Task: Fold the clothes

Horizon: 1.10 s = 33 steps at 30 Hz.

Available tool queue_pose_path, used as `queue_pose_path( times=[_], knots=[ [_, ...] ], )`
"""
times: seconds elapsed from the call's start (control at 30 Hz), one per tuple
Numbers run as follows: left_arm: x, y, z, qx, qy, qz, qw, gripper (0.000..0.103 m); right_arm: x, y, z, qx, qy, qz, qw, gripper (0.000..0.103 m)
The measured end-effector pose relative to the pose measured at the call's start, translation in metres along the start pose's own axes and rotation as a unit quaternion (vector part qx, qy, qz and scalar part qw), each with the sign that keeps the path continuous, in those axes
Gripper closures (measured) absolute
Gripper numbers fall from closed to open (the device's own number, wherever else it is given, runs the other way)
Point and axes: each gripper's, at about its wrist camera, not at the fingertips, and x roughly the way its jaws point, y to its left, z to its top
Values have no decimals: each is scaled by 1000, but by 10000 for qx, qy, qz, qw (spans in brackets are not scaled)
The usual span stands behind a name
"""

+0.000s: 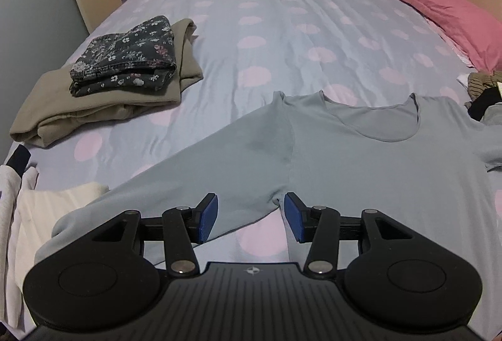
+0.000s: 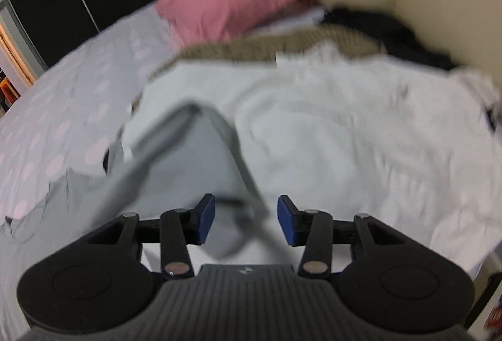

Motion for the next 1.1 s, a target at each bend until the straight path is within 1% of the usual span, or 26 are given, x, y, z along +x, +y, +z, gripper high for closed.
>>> queue_pose_path(
  times=[0.03,0.1,0.13,0.17,0.23,0.27,0.3,0.4,0.43,0.57,0.7,0.8,0.93,1.0,1.1],
  knots=[
    [0,0,0,-32,-10,-4,10000,58,5,-3,-4,54,120,-8,9999,54],
    [-1,2,2,-178,-22,-48,9998,58,15,-3,-7,65,231,14,9997,56],
    [0,2,3,-244,-27,-78,9997,58,15,0,-6,17,136,-3,9999,57],
    [0,2,5,-288,-40,-104,9995,58,14,3,-5,-43,2,-28,10000,60],
    [-1,1,6,-298,-68,-126,9995,58,9,12,0,-177,-287,-77,9994,71],
    [-1,0,6,-283,-71,-134,9995,58,5,16,2,-253,-450,-100,9986,87],
    [0,-1,6,-268,-73,-142,9995,58,1,23,5,-355,-580,-91,9976,97],
    [0,-3,7,-244,-70,-143,9996,58,-12,43,11,-642,-990,2,9930,97],
    [0,-3,7,-244,-69,-138,9996,58,-14,53,12,-741,-1042,102,9917,97],
    [-2,-3,7,-311,-93,-158,9993,58,-16,99,14,-1146,-1149,566,9851,97],
    [-4,-1,8,-369,-115,-189,9991,58,-18,144,15,-1547,-1250,1027,9746,97],
    [-5,-1,9,-394,-125,-230,9989,58,-15,180,10,-1851,-1155,1376,9662,97],
    [-4,-4,10,-331,-106,-271,9990,58,-11,233,-8,-2469,-831,1921,9462,97],
    [-3,-7,11,-295,-83,-277,9991,58,-8,259,-24,-2849,-573,2200,9312,97],
    [-2,-11,13,-266,-73,-306,9992,58,-1,294,-48,-3380,-190,2566,9053,97]
  ],
)
